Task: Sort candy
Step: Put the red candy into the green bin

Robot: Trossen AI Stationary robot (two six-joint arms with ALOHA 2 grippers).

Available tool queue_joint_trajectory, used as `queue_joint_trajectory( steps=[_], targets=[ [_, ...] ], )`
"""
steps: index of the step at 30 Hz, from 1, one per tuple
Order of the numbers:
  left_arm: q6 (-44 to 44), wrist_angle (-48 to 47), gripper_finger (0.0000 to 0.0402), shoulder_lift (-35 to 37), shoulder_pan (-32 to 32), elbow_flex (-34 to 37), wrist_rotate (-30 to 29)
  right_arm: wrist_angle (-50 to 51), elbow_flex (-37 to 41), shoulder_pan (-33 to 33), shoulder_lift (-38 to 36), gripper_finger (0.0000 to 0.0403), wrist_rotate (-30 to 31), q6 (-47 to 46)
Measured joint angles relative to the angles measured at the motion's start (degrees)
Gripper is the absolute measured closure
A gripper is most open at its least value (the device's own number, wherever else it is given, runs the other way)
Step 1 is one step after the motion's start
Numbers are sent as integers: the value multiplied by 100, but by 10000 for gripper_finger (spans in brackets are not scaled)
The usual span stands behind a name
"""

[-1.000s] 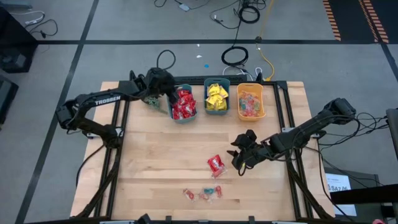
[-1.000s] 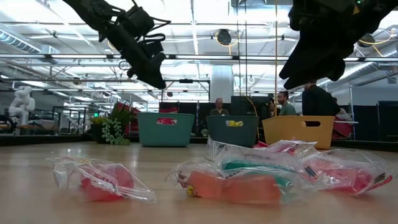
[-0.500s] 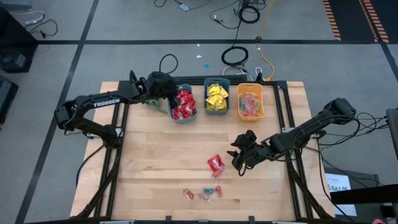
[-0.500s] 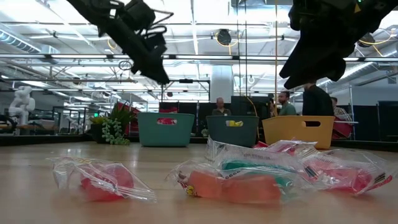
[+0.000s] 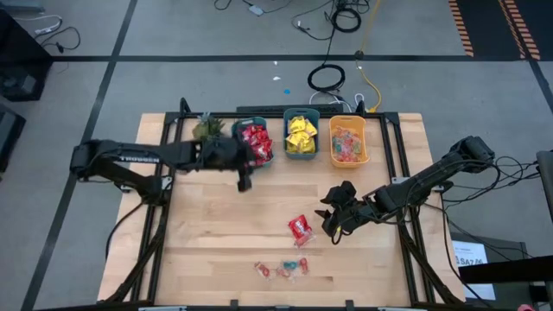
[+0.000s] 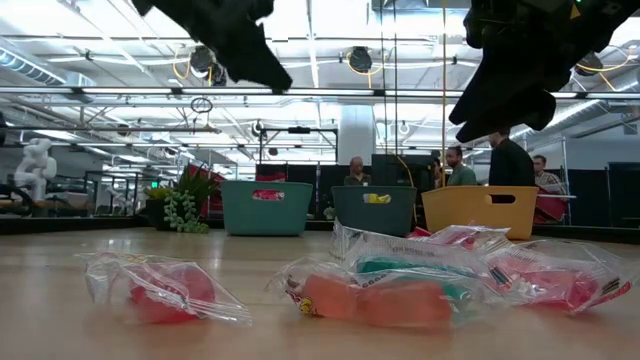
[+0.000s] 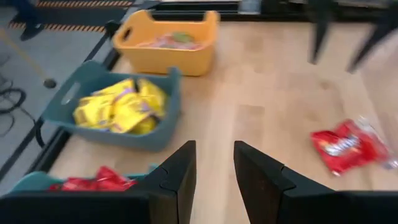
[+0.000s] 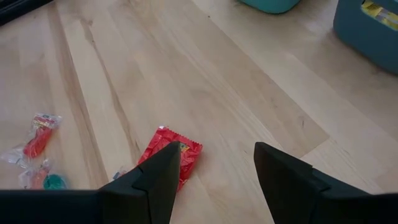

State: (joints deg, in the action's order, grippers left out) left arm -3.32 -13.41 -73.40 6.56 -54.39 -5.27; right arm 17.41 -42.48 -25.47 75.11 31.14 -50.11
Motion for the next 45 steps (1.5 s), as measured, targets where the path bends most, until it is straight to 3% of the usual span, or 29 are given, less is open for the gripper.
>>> queue_joint_trajectory(
  steps=[6, 12, 15, 21, 30, 45],
  targets=[
    [-2, 213, 283, -265, -1152, 0, -798, 6, -1, 0, 2, 206, -7, 1],
    [446, 1094, 283, -610, -1696, 0, -547, 24, 0, 0, 0, 206, -471, 48],
    [858, 1505, 283, -765, -1775, 0, -521, 37, 0, -9, 2, 206, -635, 118],
    [620, 2077, 283, -1112, -1839, 2, -184, 52, 0, -13, 0, 206, -827, 148],
    [598, 3443, 283, -1756, -1976, 2, -137, 73, 0, -154, 0, 206, -907, 153],
    [-4, 4478, 283, -3263, -1973, -2, -161, 42, 0, -476, 0, 206, -905, -19]
  ],
)
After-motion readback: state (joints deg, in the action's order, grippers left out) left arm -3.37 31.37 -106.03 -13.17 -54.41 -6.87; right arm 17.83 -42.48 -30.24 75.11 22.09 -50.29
